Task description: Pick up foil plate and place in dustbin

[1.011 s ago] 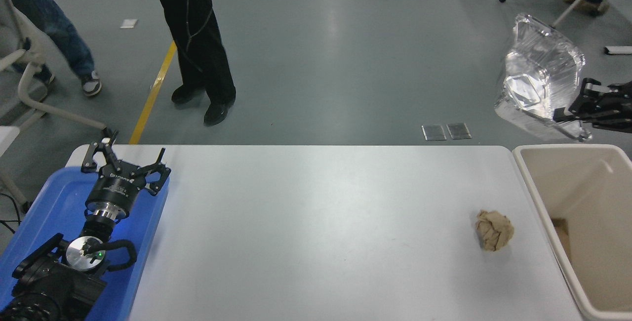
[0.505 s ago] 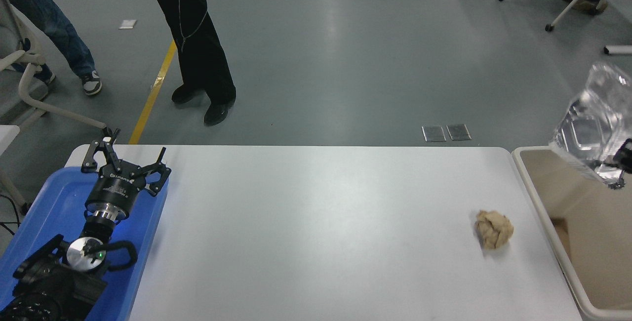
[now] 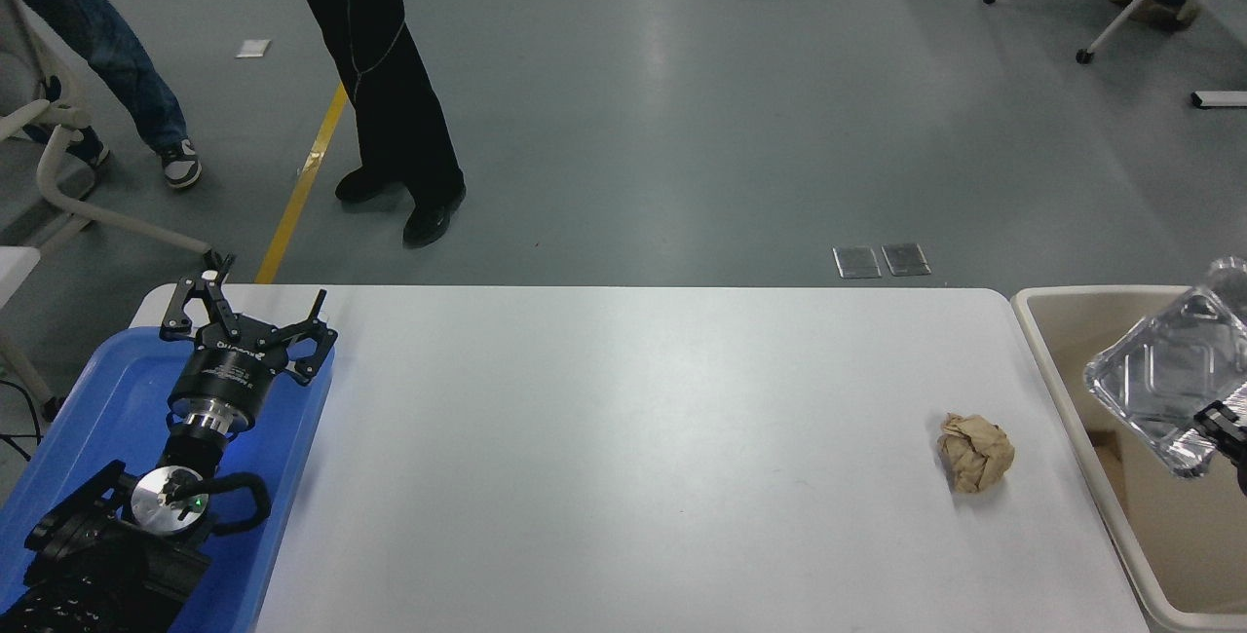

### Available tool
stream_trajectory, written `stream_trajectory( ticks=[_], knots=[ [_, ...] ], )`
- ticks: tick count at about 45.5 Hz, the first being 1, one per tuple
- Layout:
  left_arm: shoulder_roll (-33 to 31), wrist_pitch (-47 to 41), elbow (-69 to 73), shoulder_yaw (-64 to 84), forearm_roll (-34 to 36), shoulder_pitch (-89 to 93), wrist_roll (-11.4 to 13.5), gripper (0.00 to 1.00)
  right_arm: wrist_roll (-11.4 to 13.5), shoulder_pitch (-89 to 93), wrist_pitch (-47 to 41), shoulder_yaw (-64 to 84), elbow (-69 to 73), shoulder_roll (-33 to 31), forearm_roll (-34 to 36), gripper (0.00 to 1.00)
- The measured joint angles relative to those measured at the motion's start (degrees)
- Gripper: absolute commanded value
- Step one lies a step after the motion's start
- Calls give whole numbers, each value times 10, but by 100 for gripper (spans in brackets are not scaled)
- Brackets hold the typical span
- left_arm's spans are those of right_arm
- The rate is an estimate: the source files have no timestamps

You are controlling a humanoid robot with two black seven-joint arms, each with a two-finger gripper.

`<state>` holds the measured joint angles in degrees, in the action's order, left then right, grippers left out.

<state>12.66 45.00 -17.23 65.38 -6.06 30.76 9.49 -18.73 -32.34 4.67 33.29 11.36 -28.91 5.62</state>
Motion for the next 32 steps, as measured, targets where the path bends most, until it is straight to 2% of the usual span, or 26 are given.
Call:
stream_trajectory(
  ticks=[2,3,5,6,23,32],
  knots=[
    [0,0,0,0,0,0,0,99,3,5,8,-2,-5,6,4,3],
    [0,0,0,0,0,0,0,99,4,7,10,-2,-6,8,5,30],
    [0,0,0,0,0,0,0,99,6,10,16,-4,-9,12,8,97],
    [0,0,0,0,0,0,0,99,7,11,18,-4,-10,14,9,100],
    [0,0,0,0,0,0,0,99,13,25,26,-3,-14,26,13,100],
    [0,0,0,0,0,0,0,99,4,-14,-10,25,-7,19,-4,100]
  ],
)
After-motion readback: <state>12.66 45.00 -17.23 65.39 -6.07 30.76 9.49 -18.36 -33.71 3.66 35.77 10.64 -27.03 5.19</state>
